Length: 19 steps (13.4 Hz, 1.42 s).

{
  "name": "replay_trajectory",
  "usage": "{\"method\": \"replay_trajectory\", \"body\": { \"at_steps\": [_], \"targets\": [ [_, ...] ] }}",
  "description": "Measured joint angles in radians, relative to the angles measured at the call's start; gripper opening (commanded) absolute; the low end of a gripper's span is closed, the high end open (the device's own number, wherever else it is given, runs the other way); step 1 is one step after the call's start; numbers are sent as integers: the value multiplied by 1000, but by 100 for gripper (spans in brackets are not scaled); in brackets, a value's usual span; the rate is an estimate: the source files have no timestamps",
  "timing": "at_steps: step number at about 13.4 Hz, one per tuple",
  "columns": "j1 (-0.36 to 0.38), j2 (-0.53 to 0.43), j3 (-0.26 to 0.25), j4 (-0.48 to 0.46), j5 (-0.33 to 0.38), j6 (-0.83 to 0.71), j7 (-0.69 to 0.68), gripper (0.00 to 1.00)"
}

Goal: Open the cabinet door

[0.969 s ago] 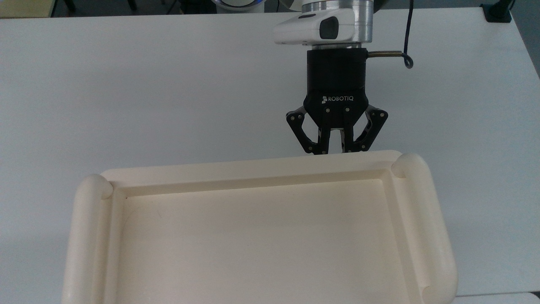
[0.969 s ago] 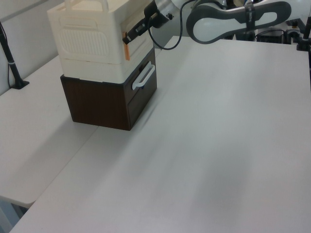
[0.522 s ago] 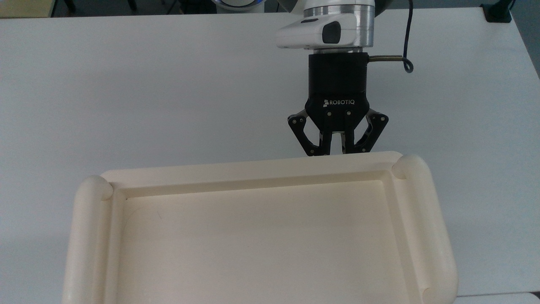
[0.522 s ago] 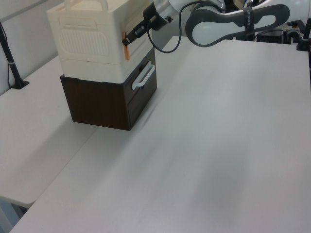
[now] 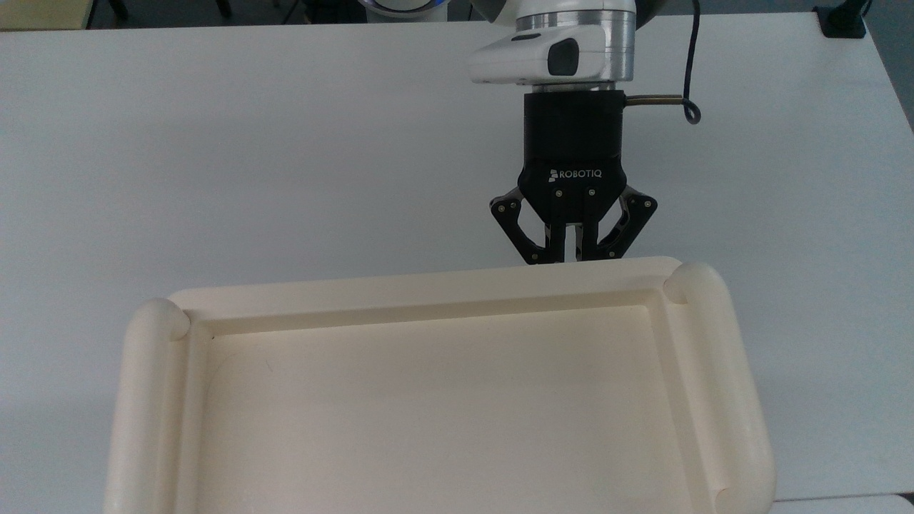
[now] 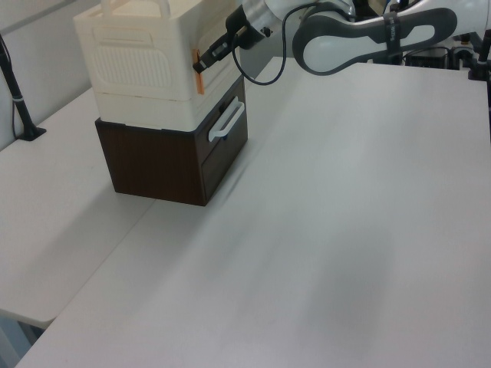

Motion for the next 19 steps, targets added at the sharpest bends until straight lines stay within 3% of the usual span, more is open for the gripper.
{"method": "replay_trajectory", "body": {
  "at_steps": [5,9,11,14,15,16,17,19],
  "targets": [
    [1,-10,2,-16,0,0,-4,5],
    [1,-85,21,-99,0,-26,-44,5],
    [1,-138,29,-138,0,-91,-68,15],
    [-45,-218,69,-163,4,-271,-128,16],
    [-116,-274,120,-185,5,-384,-157,33],
    [-193,-330,162,-212,6,-500,-182,83],
    [-247,-368,181,-230,6,-580,-206,100],
    [-358,-436,195,-264,6,-755,-246,100]
  ]
}}
